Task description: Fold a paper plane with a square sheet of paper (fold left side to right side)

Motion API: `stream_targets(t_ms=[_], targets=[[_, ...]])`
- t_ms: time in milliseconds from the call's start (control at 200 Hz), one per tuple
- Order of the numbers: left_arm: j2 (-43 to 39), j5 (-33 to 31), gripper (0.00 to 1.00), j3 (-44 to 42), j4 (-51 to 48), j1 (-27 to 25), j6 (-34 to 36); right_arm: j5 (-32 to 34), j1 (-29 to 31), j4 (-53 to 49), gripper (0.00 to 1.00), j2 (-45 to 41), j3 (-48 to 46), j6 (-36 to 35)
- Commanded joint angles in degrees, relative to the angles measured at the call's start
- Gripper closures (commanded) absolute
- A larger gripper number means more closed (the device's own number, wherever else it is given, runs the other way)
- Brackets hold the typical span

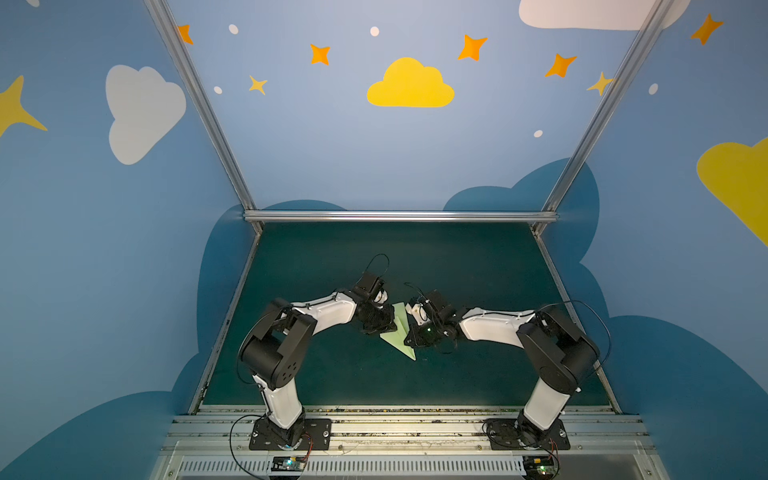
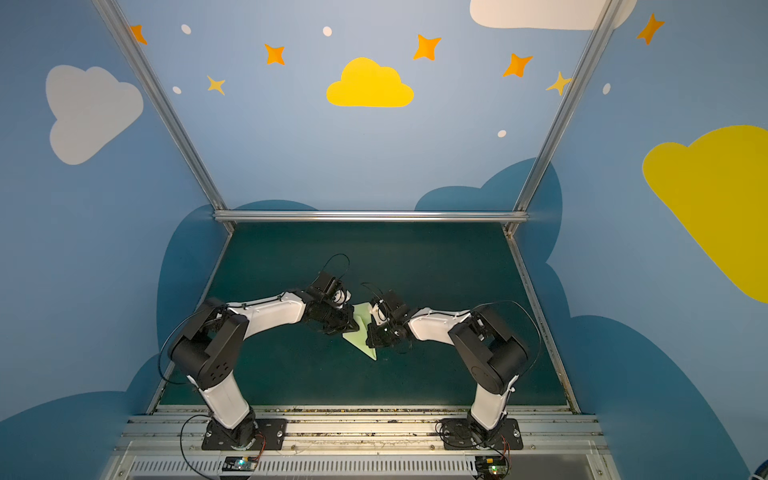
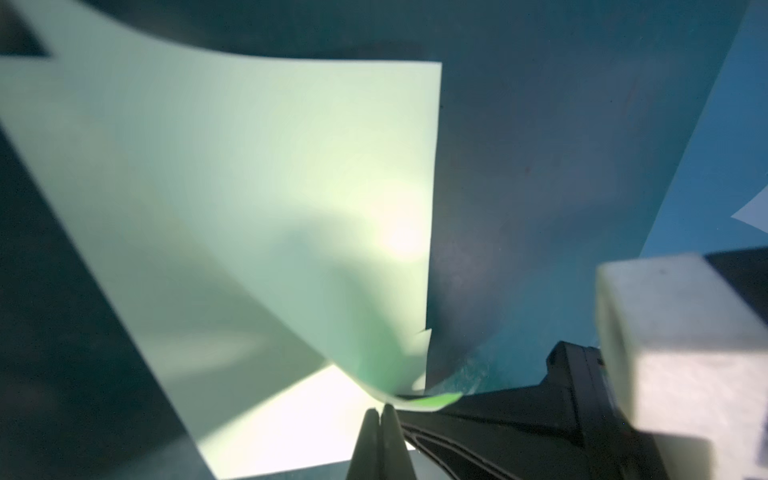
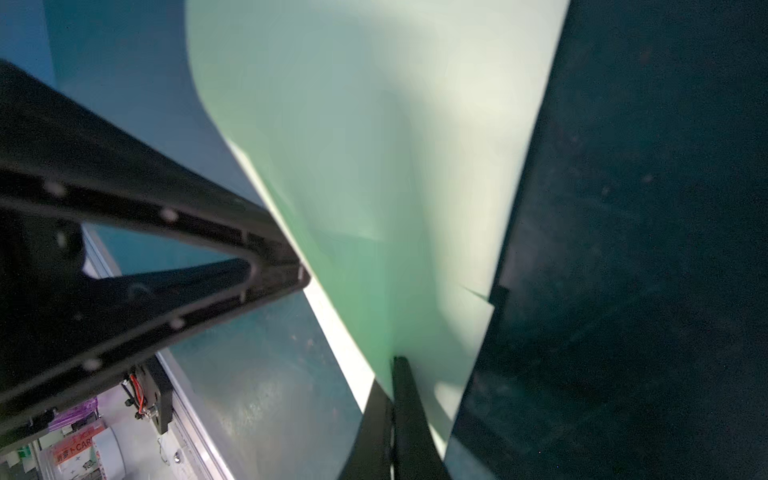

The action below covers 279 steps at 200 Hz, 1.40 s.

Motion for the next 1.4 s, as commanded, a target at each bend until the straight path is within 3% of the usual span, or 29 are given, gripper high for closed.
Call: stream_targets(t_ms=[0, 395, 961, 1186, 1392], targets=[[1.5, 0.6, 0.96, 1.6, 0.2, -0.5, 1.0, 0.9, -0.2, -3.2, 1.0, 1.7, -0.6, 0.0], [4.3, 1.2, 0.96, 2.5, 2.8, -1.5, 0.2, 0.5, -0.3, -4.2, 1.0, 2.0, 0.1, -0.8], [9.1, -3.4, 0.96, 5.3, 0.8, 0.1, 1.5, -0.4, -0.4, -4.8, 1.0, 1.8, 0.6, -1.2], [8.9, -4.1, 0.96, 3.8, 1.2, 0.1, 1.5, 0.7, -0.4, -8.6, 0.75, -2.6, 2.5, -2.6], [8.6, -4.1, 0.96, 2.9, 1.7, 0.3, 1.4, 2.0, -0.5, -10.7, 0.74, -4.4, 2.8, -3.3]])
